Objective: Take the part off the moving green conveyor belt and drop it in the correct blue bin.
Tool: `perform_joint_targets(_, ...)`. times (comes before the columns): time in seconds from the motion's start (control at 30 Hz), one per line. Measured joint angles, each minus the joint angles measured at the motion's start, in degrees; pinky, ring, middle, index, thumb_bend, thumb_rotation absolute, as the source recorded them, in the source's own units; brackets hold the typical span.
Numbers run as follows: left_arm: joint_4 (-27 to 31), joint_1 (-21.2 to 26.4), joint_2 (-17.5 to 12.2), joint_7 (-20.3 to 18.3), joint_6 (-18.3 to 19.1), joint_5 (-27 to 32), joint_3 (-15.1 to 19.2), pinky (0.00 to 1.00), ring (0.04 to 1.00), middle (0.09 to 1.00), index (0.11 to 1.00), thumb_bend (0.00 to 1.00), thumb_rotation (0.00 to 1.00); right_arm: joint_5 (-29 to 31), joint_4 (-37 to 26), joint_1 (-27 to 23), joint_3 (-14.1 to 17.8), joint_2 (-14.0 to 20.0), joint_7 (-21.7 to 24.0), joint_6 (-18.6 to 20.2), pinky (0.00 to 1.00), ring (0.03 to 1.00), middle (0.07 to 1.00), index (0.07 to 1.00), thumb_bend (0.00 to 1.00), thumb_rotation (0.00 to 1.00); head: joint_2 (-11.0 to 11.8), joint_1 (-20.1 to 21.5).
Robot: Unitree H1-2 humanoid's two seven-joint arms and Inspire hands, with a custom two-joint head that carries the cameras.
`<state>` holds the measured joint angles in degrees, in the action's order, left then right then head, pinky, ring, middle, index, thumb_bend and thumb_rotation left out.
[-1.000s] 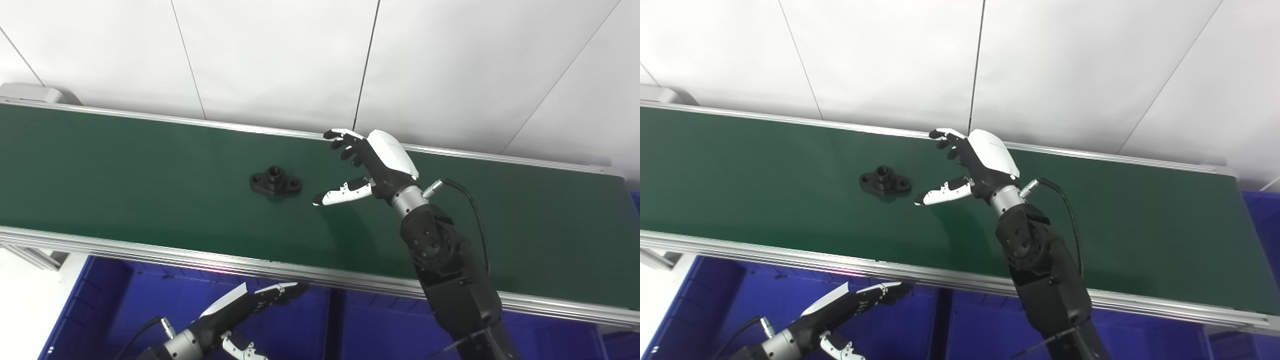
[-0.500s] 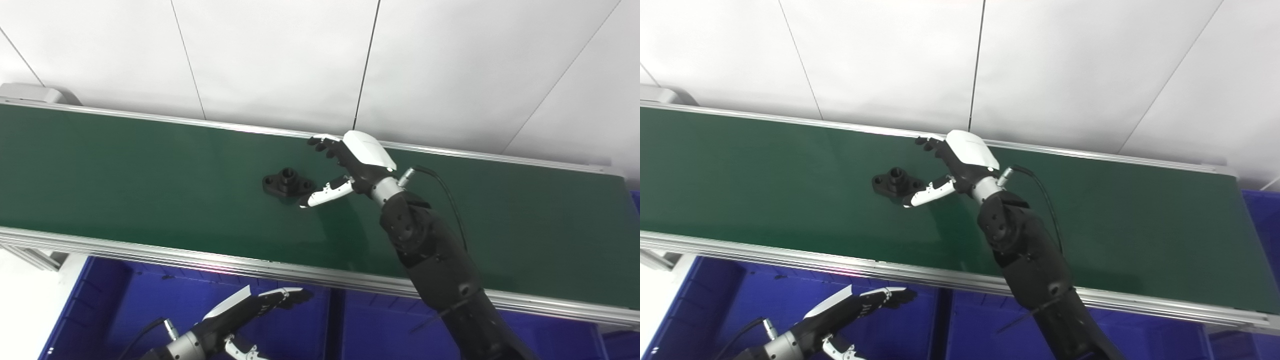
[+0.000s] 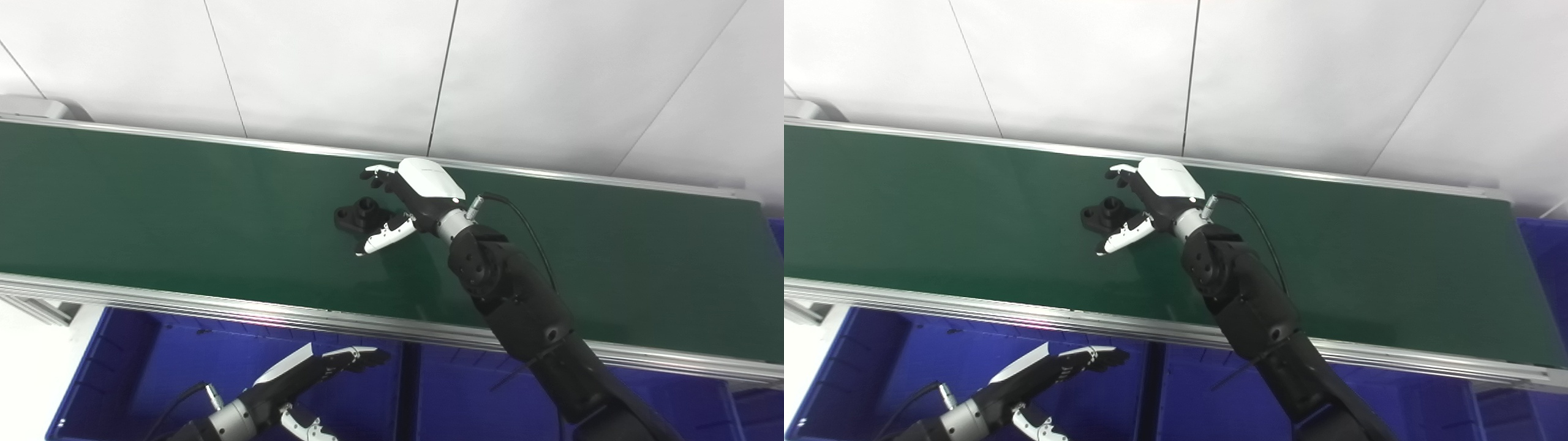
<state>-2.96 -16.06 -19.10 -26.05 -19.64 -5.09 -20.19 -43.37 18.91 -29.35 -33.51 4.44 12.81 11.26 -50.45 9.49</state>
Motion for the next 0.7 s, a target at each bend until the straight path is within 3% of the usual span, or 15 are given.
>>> perform_joint_targets(0.23,1.7,-0.7,0.0,0.0,0.6,0.0,-0.1,0.88,0.893,0.887,0.871,0.94,0.25,-1.2,0.9,0.4,-1.7,1.1,-1.2,-1.0,0.56,0.662,0.718,0.811,0.9,0.29,-0.9,-0.2)
perform_joint_targets(0.33,1.8,-0.8,0.0,0.0,0.9,0.3,-0.1,0.88,0.893,0.89,0.875,0.93,0.25,-2.4,0.6,0.6,-2.9,2.2,-1.9,-1.3,0.43,0.527,0.62,0.801,0.89,0.27,-1.5,-0.2)
perform_joint_targets(0.57,3.6,-1.3,0.0,-0.1,2.4,0.9,-0.1,0.88,0.897,0.893,0.88,0.93,0.25,-3.3,-1.9,1.6,-4.7,4.5,0.6,-1.3,0.24,0.292,0.406,0.782,0.84,0.15,-2.7,0.0)
perform_joint_targets(0.63,4.0,-1.3,0.0,-0.1,2.4,1.0,-0.1,0.9,0.9,0.89,0.879,0.93,0.25,-3.5,-2.6,2.1,-5.0,5.0,1.6,-1.3,0.21,0.272,0.381,0.753,0.74,0.03,-3.0,0.2)
perform_joint_targets(0.7,4.0,-1.4,0.0,-0.1,2.4,1.0,-0.1,0.9,0.902,0.892,0.879,0.93,0.24,-3.6,-3.6,2.4,-5.4,5.6,2.1,-1.3,0.28,0.361,0.481,0.699,0.58,0.0,-3.1,0.3)
